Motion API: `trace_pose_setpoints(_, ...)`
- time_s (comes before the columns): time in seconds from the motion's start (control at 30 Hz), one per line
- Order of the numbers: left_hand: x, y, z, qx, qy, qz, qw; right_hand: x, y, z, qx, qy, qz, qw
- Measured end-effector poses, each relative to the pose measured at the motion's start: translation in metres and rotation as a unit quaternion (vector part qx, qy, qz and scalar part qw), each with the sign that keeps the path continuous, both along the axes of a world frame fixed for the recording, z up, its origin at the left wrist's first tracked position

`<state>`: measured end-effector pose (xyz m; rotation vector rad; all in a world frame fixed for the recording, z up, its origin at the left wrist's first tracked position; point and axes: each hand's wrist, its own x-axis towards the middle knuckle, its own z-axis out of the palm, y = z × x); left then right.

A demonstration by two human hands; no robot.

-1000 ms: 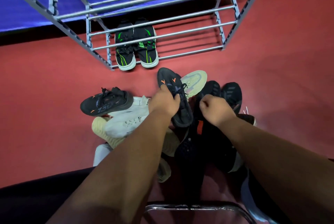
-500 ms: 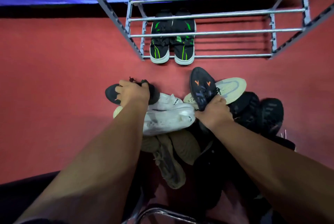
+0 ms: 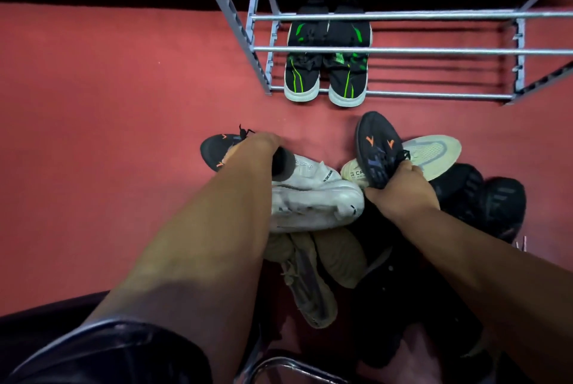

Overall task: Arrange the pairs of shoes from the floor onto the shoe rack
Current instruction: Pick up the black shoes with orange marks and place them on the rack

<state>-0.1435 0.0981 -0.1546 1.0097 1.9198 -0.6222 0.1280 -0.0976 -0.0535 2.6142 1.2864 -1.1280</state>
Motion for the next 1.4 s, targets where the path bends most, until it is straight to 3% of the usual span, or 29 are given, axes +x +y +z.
trace_pose_setpoints(0.03,0.012,-0.016,0.047,0.002,-0.016,-0.030,0.999,0.002,0.002,0.003,-0.011,0.005,0.001,1.000)
trace_pose_setpoints(0.1,0.024,-0.037,0.115,0.018,-0.067,0.018,0.997,0.007,0.005,0.010,-0.032,0.022,0.002,0.999)
trace_pose_setpoints(0.27,0.006,-0.068,0.163,0.026,-0.149,0.200,0.968,0.021,0.008,0.039,-0.072,0.087,-0.060,0.992)
trace_pose_setpoints(0.4,-0.001,-0.089,0.211,0.025,-0.215,0.217,0.952,0.027,0.001,0.078,-0.024,0.105,-0.096,0.989)
trace_pose_setpoints(0.57,-0.003,-0.108,0.276,0.011,-0.284,0.144,0.948,0.029,-0.006,0.145,0.049,0.120,-0.027,0.991)
trace_pose_setpoints(0.67,0.002,-0.116,0.311,0.066,-0.291,0.057,0.953,0.038,-0.006,0.191,0.068,0.137,0.022,0.988)
trace_pose_setpoints(0.83,0.035,-0.122,0.367,0.124,-0.214,-0.122,0.961,0.058,-0.007,0.243,0.089,0.030,0.154,0.984)
trace_pose_setpoints(0.97,0.065,-0.108,0.395,0.116,-0.110,-0.308,0.938,0.095,-0.005,0.261,0.035,-0.061,0.242,0.968)
trace_pose_setpoints(1.17,0.128,-0.077,0.367,0.116,-0.031,-0.423,0.898,0.144,0.023,0.239,-0.028,-0.109,0.274,0.955)
trace_pose_setpoints(1.4,0.217,-0.048,0.256,0.158,-0.046,-0.500,0.850,0.180,0.065,0.139,-0.037,-0.110,0.258,0.959)
